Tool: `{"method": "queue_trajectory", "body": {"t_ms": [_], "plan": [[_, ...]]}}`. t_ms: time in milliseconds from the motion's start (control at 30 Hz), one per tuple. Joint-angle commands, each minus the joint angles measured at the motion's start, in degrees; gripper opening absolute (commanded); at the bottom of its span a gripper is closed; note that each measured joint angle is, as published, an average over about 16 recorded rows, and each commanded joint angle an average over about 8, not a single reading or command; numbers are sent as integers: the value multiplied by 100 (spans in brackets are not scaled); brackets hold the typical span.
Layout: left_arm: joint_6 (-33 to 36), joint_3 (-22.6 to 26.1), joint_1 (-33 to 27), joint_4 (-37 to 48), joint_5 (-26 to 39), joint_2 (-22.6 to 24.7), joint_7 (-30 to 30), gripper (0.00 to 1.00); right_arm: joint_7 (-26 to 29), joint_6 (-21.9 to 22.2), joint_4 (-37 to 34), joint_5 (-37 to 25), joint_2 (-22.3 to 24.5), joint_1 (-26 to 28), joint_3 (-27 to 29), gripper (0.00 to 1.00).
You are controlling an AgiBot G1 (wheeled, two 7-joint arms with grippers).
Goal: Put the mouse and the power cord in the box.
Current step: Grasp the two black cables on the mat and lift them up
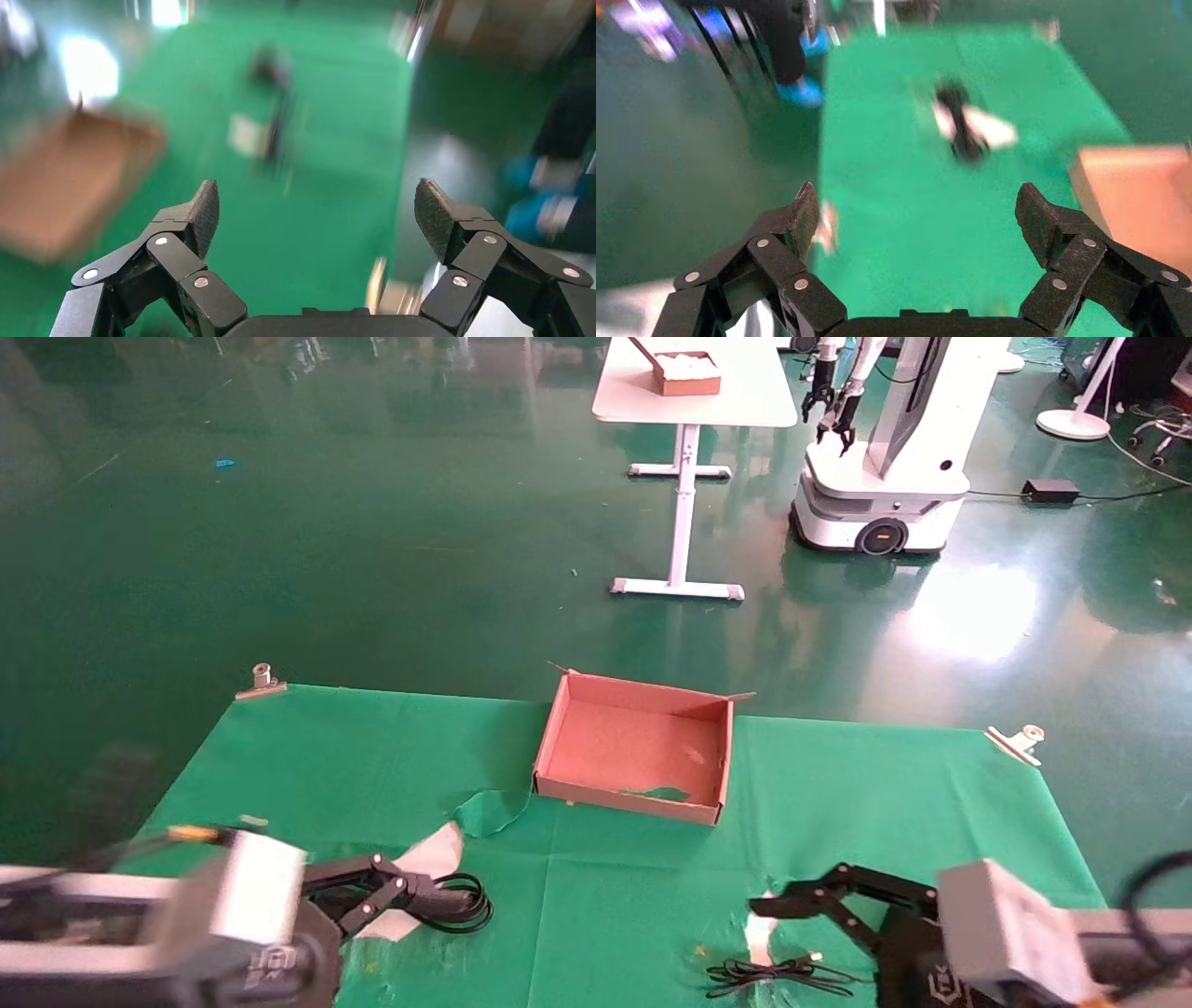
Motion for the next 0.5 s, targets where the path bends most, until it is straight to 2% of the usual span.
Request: {"method": "queue_trajectory", "body": {"t_ms": [33, 167, 300, 500], "plan": [[22, 328, -378, -21, 808, 123, -297, 100, 107, 83, 55, -426, 27, 108, -143, 100], [-177, 875, -700, 29, 2238, 636, -591, 100, 297, 127, 73, -783, -27, 277, -285, 100], [-526, 1288, -806, 177, 3429, 1146, -793, 100, 371, 111, 83, -810, 11, 285, -301, 100], [-987, 1683, -892, 761, 4600, 1815, -996, 100, 340, 97, 86, -645, 258, 32, -227, 100]]}}
